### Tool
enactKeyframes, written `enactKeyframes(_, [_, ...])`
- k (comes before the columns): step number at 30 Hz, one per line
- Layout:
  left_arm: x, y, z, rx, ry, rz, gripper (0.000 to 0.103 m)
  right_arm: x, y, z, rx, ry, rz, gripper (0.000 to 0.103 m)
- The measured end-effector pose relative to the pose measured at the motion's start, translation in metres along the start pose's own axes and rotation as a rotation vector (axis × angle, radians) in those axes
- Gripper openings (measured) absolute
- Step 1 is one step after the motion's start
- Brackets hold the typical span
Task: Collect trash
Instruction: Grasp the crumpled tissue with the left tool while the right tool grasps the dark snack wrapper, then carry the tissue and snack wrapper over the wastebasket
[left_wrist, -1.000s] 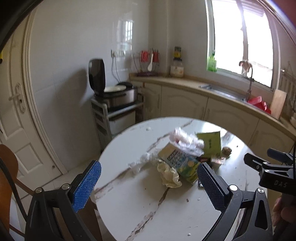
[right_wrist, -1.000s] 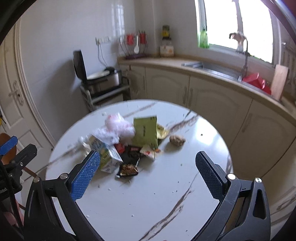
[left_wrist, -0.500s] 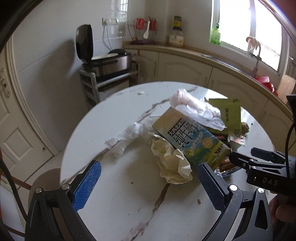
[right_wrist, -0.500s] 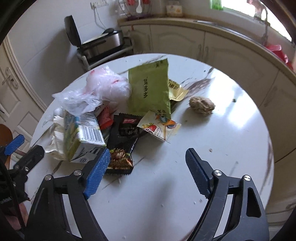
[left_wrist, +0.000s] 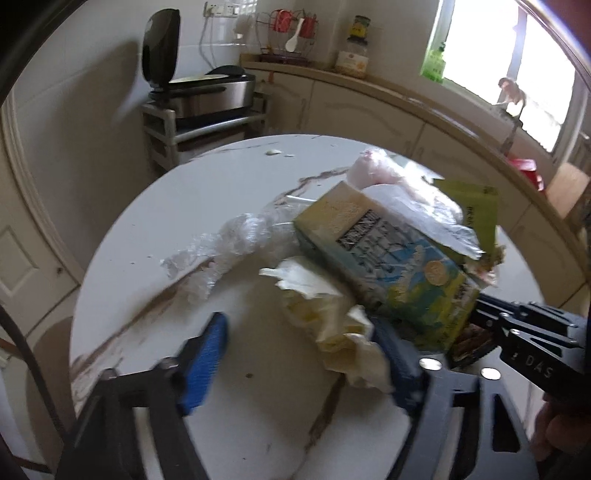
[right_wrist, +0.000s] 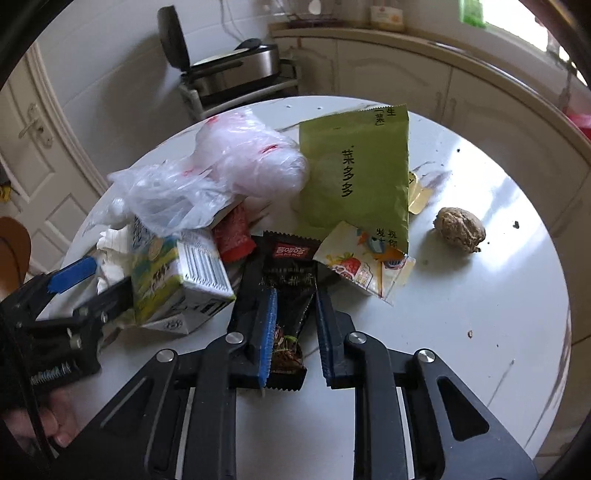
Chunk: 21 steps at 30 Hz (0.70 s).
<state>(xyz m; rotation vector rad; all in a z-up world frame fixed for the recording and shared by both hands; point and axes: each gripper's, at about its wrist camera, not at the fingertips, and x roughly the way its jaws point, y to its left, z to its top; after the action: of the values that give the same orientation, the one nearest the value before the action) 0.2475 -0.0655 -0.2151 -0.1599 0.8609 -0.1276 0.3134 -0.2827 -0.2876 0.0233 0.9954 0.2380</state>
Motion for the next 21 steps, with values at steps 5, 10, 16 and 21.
enactKeyframes(5, [-0.003,0.004,-0.003,0.01,-0.005,-0.061,0.031,-0.009,-0.011,-0.005,0.051,-0.013,0.07,0.008])
enactKeyframes(10, [-0.01,0.02,-0.011,-0.004,-0.014,-0.082,0.022,-0.021,-0.022,-0.019,0.079,-0.019,0.091,0.006])
enactKeyframes(16, [-0.026,0.028,-0.025,0.008,-0.021,-0.081,0.018,-0.029,-0.026,-0.032,0.1,-0.021,0.1,0.006])
enactKeyframes(21, [-0.051,0.024,-0.04,0.017,-0.028,-0.072,0.017,-0.033,-0.027,-0.039,0.103,-0.018,0.115,0.006])
